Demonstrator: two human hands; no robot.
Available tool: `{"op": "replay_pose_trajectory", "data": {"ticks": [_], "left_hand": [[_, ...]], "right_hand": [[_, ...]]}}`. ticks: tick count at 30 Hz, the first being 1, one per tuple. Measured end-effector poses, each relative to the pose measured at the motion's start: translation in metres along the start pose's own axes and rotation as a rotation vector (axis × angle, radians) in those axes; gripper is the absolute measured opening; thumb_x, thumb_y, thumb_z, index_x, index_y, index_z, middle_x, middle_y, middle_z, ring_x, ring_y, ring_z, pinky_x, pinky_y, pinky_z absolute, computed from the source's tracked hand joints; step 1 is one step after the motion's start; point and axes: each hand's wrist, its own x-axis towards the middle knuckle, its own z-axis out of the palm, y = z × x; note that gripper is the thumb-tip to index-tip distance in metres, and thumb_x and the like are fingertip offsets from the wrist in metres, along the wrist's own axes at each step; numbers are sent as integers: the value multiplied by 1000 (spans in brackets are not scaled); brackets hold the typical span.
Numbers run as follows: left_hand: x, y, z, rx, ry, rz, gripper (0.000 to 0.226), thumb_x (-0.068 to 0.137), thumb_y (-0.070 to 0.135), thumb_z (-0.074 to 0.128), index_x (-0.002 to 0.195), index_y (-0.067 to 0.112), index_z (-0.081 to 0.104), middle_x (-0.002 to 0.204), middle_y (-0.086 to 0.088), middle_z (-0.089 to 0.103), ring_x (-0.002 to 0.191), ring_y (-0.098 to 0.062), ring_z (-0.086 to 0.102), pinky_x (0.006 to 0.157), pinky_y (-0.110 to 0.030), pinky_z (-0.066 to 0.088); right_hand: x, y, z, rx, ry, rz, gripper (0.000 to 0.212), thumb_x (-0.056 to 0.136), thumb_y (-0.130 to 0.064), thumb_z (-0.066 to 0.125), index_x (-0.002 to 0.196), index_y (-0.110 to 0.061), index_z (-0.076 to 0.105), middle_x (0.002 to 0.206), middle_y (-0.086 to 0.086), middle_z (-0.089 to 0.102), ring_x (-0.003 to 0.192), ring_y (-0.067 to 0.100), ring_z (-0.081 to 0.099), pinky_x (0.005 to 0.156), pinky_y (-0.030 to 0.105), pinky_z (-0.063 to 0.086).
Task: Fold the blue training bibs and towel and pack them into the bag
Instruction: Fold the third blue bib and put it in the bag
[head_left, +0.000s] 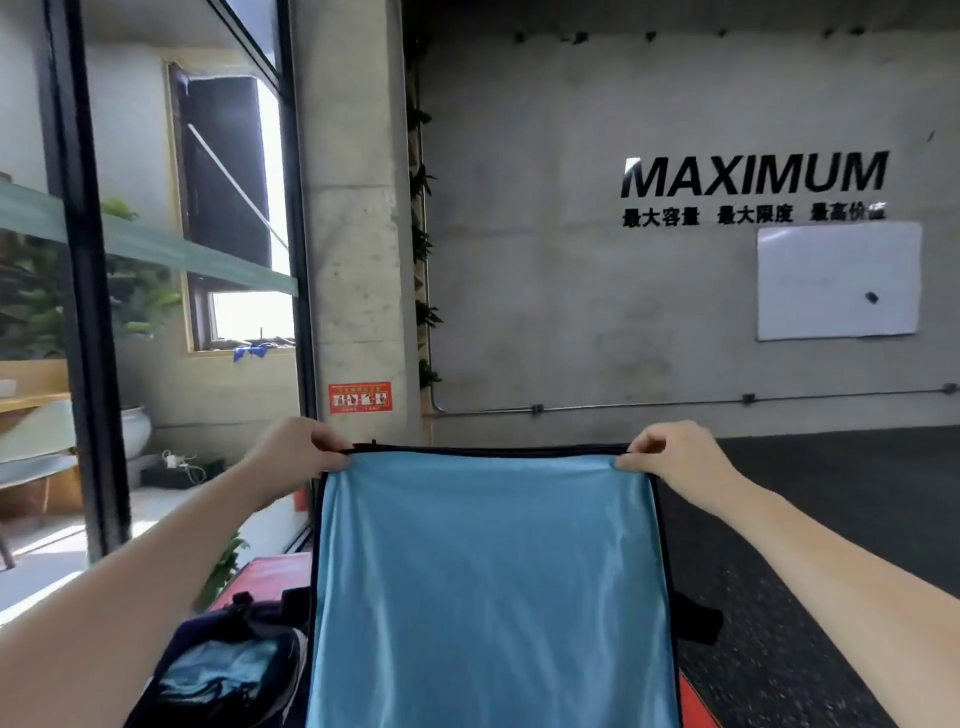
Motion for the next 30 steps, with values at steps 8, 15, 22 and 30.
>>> {"op": "replay_pose_trajectory", "data": {"ticks": [8,15,22,30], "left_hand": [[-9,-93,97,271,-224,-49,35,81,-1,69,97,30,68,81,0,68,70,-12,60,60,-17,42],[12,-136,140,178,-404,-296,12,85,-6,68,96,-10,72,59,-14,65,41,-12,51,46,-21,45],[73,-137,153,2,-292,-343,11,78,11,85,79,2,78,75,-13,76,77,-25,76,75,-28,62],[167,-67,124,136,78,-79,9,79,25,83,81,18,77,86,-2,73,77,-19,64,76,-30,51]], "right_hand": [[-6,93,111,-131,-285,94,18,82,-27,80,79,-40,67,85,-11,69,80,7,66,78,27,53],[17,133,168,183,-382,472,13,94,9,55,105,3,60,72,21,67,60,33,71,46,32,55],[87,155,183,222,-404,514,14,92,9,63,105,4,61,95,32,71,81,32,76,64,36,63],[197,111,134,92,-36,211,11,86,-17,77,82,-23,69,91,9,74,89,29,71,82,45,60]]}}
